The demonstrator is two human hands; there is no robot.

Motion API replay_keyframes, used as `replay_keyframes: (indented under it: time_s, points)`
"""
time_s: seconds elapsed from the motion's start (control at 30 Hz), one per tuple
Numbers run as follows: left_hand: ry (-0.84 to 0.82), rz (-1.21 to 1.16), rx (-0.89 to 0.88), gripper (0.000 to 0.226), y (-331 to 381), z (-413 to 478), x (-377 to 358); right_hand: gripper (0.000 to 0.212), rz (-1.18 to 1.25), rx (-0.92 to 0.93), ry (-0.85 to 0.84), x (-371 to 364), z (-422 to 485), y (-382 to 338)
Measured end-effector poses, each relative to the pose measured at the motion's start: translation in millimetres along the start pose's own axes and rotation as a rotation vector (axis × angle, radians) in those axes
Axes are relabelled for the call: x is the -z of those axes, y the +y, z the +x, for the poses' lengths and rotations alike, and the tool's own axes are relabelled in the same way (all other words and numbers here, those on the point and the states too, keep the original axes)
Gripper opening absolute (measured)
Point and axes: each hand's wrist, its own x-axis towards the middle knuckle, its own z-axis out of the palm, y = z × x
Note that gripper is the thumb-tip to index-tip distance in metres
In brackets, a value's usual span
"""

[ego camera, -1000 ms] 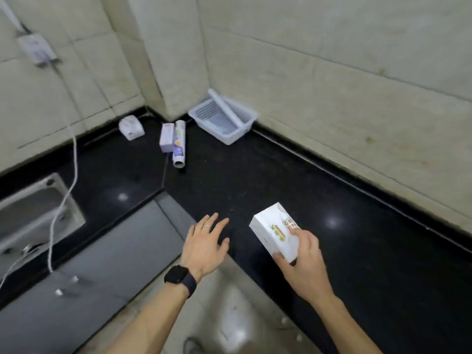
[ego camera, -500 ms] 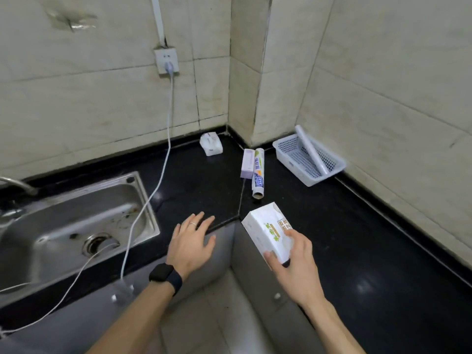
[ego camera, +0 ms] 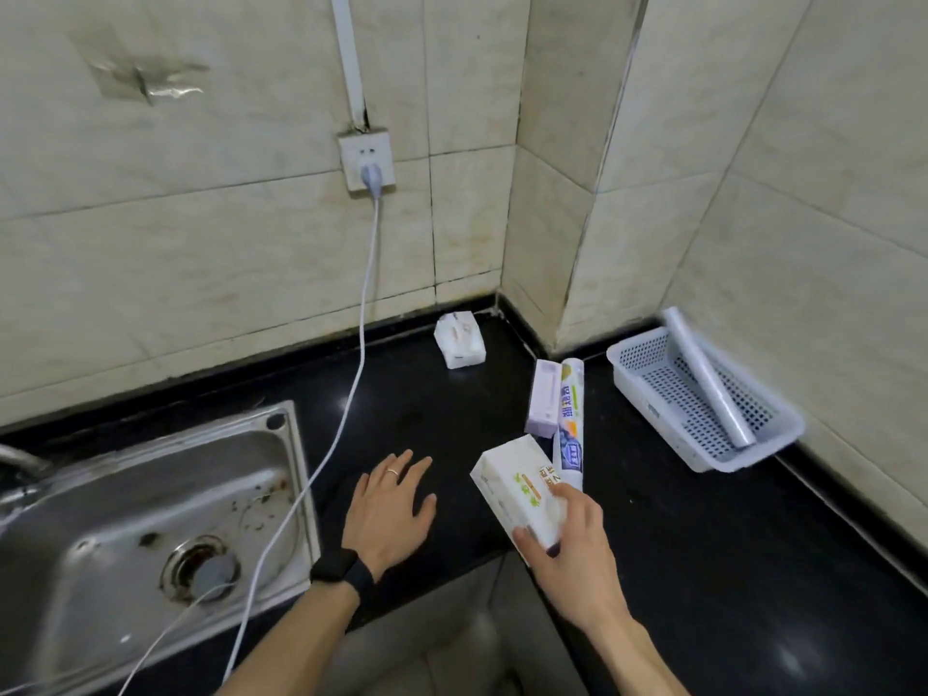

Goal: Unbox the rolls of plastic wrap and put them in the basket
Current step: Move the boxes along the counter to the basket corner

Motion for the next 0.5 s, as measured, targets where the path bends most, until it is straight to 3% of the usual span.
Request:
replay_keyframes:
  time_s: [0.5]
  points:
    - [-0.166,0.047,0.089,0.058,-22.2,186.7,-20.5,0.075,-0.187,-0.076,-0.160,-70.2,219.7,-23.1]
